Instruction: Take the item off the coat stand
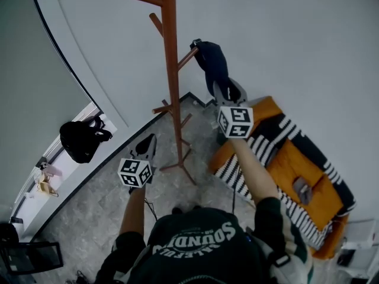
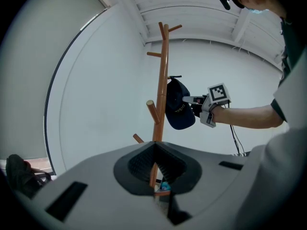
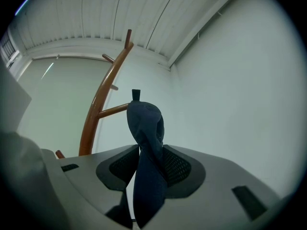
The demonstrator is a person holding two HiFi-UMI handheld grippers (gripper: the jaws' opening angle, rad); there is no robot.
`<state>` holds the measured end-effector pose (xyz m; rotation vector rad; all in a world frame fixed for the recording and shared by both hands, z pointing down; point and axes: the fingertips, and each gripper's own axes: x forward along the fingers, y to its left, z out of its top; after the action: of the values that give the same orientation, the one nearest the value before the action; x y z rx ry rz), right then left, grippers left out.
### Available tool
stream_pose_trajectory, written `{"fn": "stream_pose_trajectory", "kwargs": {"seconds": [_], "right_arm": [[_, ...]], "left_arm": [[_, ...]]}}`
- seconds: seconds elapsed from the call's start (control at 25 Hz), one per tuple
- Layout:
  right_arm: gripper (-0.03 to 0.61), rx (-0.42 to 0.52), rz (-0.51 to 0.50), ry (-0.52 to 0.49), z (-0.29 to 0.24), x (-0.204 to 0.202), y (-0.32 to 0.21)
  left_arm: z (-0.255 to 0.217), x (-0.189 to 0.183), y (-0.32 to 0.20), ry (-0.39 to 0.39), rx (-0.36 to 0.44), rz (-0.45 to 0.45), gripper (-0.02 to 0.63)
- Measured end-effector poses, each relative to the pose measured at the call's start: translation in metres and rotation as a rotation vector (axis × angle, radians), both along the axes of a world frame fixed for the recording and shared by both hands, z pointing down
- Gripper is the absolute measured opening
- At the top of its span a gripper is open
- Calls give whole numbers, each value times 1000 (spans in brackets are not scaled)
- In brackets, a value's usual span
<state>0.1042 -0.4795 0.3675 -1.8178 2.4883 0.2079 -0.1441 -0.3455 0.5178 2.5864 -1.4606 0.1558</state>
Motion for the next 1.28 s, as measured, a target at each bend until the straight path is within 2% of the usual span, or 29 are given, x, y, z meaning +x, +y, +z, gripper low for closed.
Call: {"fn": "stream_pose_trajectory", "kwargs": {"seconds": [0.44,1.0,1.28], "right_arm": [[149,-36,21,-13,23,22,21],[149,-182,18,-85,100,40,82],[149,-178,19,-86,116,41,118]], "left_arm": [[0,12,-4,6,2,20,0],[0,34,-4,11,-2,57,0],[6,35,6,3,-10,60,0]]}}
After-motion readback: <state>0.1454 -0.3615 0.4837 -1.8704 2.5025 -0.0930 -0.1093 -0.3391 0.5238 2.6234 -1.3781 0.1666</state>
